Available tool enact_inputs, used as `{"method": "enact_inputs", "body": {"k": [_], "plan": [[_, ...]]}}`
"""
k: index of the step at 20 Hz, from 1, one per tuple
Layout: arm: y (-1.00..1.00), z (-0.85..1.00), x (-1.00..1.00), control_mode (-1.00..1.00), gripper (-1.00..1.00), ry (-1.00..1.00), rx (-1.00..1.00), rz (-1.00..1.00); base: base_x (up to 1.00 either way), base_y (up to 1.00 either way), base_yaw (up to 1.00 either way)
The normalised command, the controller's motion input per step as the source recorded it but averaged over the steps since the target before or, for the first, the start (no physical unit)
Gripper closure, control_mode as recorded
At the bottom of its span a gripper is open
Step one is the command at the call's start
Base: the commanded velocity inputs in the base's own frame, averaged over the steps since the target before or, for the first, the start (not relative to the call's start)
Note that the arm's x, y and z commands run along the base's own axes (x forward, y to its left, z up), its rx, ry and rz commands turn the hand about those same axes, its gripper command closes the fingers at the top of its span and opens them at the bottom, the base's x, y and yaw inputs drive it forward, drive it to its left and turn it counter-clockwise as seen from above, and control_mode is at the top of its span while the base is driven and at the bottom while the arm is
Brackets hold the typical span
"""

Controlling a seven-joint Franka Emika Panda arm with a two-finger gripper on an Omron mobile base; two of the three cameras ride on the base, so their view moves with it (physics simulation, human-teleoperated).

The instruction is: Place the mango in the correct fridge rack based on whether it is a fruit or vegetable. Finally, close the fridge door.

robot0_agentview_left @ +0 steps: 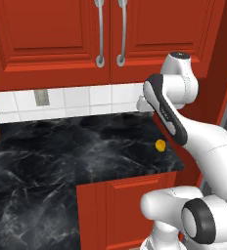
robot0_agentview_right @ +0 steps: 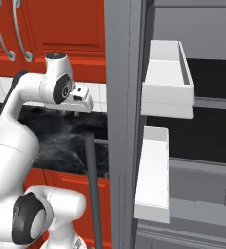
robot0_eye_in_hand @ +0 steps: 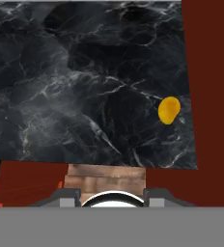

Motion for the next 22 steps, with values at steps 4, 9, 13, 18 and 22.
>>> {"method": "enact_inputs", "body": {"k": [4, 9, 13, 18, 22], "plan": [[0.31, -0.37, -0.34, -1.00, -1.00, -0.05, -0.13, -0.01, 0.00, 0.00, 0.00], [0.37, -0.91, 0.21, -1.00, -1.00, 0.12, -0.11, -0.33, 0.00, 0.00, 0.00], [-0.29, -0.80, 0.37, -1.00, -1.00, 0.14, -0.01, -0.06, 0.00, 0.00, 0.00], [-0.46, -0.30, 0.23, -1.00, -1.00, 0.03, 0.00, -0.01, 0.00, 0.00, 0.00], [-0.26, -0.49, 0.12, -1.00, -1.00, 0.00, 0.00, -0.05, 0.00, 0.00, 0.00]]}}
